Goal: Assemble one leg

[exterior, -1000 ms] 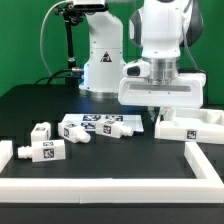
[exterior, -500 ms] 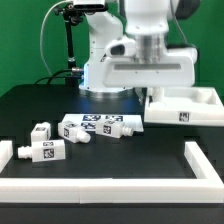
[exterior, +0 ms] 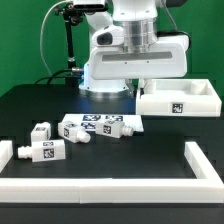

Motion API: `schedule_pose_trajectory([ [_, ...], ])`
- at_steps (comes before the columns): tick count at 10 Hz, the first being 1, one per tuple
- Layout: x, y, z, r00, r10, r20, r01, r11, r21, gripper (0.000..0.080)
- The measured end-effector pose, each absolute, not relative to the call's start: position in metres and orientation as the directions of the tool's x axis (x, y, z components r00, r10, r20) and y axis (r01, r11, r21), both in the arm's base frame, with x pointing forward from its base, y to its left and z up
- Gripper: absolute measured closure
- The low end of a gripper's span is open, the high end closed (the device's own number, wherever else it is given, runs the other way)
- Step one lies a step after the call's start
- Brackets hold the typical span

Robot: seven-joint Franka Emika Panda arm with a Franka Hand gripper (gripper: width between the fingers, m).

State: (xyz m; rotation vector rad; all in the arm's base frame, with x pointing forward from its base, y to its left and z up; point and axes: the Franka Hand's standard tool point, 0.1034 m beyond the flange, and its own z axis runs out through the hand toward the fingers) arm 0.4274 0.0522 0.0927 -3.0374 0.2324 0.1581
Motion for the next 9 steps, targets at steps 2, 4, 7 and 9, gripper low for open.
schedule_pose_trajectory([
  [2, 0.467, 0.014, 0.095, 0.995, -0.034, -0.097, -0.043, -0.995, -0.090, 0.0745],
  [4, 0.491, -0.011, 0.089, 0.998, 0.018, -0.066, 0.012, -0.996, -0.086, 0.0745],
  [7, 0.489, -0.010, 0.087, 0.997, 0.016, -0.072, 0.009, -0.996, -0.085, 0.0745],
  [9, 0.490, -0.011, 0.083, 0.997, 0.014, -0.080, 0.008, -0.996, -0.085, 0.0745],
])
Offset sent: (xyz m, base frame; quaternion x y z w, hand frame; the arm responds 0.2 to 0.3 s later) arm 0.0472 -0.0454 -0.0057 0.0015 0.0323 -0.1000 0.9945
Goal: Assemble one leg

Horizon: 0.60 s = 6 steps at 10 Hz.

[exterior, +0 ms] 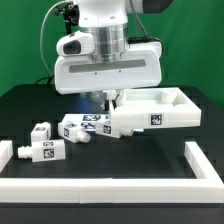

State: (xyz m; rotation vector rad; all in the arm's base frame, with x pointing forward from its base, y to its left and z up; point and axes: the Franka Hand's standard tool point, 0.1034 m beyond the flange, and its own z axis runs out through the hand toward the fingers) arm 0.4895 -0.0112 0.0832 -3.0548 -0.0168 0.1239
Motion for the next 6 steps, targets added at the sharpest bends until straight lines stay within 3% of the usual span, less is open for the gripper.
schedule_pose_trajectory([
  [3, 0.547, -0.023, 0.060, 0.995, 0.008, -0.097, 0.001, -0.997, -0.074, 0.0745],
  [6, 0.552, -0.024, 0.051, 0.995, 0.006, -0.098, -0.001, -0.998, -0.070, 0.0745],
])
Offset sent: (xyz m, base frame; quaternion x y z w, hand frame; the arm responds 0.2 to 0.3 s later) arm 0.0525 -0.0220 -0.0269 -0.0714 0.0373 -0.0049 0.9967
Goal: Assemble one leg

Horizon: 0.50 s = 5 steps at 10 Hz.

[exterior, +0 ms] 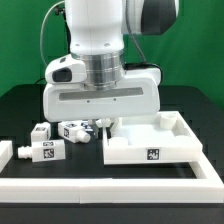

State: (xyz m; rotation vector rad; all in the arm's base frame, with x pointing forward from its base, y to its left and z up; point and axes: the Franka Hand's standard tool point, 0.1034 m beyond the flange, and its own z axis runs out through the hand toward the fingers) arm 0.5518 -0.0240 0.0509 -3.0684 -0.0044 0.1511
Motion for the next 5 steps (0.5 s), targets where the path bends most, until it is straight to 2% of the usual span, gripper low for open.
schedule_pose_trajectory([
  [3, 0.550, -0.025, 0.048, 0.995, 0.005, -0.104, -0.002, -0.998, -0.069, 0.0745],
  [5, 0.561, -0.037, 0.037, 0.992, -0.019, -0.126, -0.027, -0.998, -0.060, 0.0745],
])
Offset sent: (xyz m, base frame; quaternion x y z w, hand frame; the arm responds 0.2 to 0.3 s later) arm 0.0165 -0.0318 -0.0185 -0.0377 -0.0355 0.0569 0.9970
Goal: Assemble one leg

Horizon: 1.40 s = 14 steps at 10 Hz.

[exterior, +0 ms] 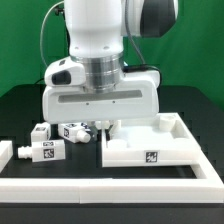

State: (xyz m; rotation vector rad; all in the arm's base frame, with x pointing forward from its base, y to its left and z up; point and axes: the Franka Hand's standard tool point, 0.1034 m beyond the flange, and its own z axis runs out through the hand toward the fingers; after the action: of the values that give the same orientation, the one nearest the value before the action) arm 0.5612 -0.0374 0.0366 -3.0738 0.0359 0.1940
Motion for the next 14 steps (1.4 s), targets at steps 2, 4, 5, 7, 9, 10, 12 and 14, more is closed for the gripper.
schedule_pose_trajectory([
  [2, 0.571, -0.028, 0.029, 0.992, -0.038, -0.123, -0.045, -0.998, -0.054, 0.0745],
  [4, 0.577, -0.021, 0.025, 0.990, -0.063, -0.122, -0.067, -0.997, -0.024, 0.0745],
  [5, 0.581, -0.021, 0.023, 0.991, -0.062, -0.117, -0.065, -0.998, -0.016, 0.0745],
  [7, 0.585, -0.021, 0.017, 0.996, -0.035, -0.081, -0.036, -0.999, -0.012, 0.0745],
  [9, 0.586, -0.022, 0.013, 0.997, -0.020, -0.081, -0.021, -1.000, -0.013, 0.0745],
  [10, 0.586, -0.023, 0.013, 0.996, -0.014, -0.083, -0.015, -1.000, -0.016, 0.0745],
  [12, 0.585, -0.023, 0.013, 0.996, -0.014, -0.083, -0.015, -1.000, -0.016, 0.0666],
  [14, 0.585, -0.023, 0.013, 0.996, -0.014, -0.083, -0.015, -1.000, -0.016, 0.0530],
])
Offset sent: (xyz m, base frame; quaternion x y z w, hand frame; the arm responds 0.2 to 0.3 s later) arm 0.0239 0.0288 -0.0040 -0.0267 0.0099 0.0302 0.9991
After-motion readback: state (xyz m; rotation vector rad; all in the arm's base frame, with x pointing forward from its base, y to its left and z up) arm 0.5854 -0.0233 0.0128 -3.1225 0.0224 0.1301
